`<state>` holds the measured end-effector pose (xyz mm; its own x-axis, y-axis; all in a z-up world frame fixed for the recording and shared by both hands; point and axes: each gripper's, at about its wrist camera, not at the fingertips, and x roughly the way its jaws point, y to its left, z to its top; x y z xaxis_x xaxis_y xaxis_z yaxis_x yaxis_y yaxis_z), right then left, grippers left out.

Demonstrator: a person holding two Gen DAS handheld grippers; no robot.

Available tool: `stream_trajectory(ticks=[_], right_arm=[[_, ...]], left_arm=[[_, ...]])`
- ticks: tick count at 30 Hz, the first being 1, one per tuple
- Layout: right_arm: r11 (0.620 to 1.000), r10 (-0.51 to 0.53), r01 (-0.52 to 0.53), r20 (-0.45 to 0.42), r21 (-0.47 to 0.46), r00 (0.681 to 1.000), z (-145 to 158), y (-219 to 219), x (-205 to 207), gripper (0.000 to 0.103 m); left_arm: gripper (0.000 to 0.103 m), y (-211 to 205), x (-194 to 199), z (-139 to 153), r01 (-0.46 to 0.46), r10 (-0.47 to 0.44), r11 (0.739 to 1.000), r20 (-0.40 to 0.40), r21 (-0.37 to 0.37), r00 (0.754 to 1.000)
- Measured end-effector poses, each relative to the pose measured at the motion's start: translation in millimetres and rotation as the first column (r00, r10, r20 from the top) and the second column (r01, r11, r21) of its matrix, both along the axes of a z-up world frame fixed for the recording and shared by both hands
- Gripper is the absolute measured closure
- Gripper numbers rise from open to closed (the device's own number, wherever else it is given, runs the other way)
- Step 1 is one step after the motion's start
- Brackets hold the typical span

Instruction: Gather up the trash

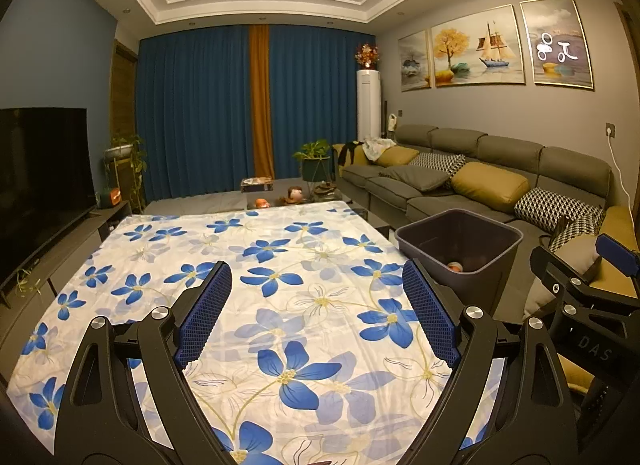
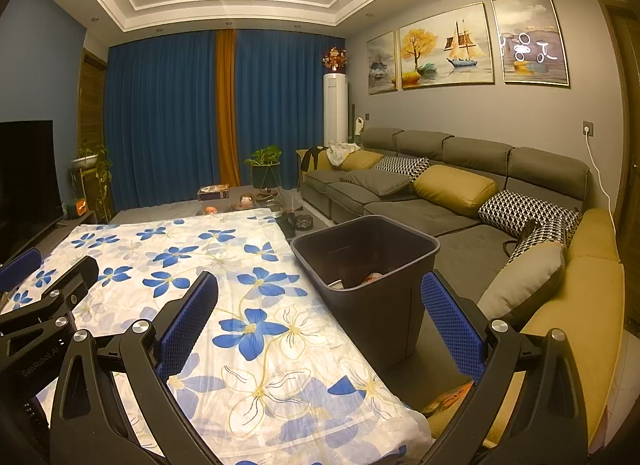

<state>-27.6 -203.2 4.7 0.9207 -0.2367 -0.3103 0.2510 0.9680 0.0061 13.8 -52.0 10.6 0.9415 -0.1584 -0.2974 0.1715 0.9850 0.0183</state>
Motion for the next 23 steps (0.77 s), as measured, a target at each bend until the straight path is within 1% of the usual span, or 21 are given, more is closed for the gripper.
stream_trajectory(ticks=[11, 17, 20, 23], right_arm=[[1.0, 0.001, -0.001, 0.003, -0.001, 1.0, 0.4, 0.0, -0.4, 0.005], [1.0, 0.003, -0.003, 0.005, -0.002, 1.0, 2.1, -0.1, 0.0, 0.005], [1.0, 0.003, -0.003, 0.005, 0.0, 1.0, 2.4, 0.1, 0.8, 0.005], [1.0, 0.004, -0.004, 0.006, -0.002, 1.0, 2.5, 0.2, 0.8, 0.005]], left_arm=[[0.016, 2.2, -0.8, 1.1, -0.01, 0.01, 1.0, 0.002, 0.002, 1.0], [0.006, 1.7, -1.5, 2.6, -0.037, 0.037, 0.999, 0.007, 0.023, 0.999], [0.006, 1.9, -2.9, 3.3, -0.052, 0.051, 0.998, 0.012, 0.027, 0.999], [0.006, 3.7, -1.1, 3.4, -0.049, 0.049, 0.999, -0.002, 0.016, 0.999]])
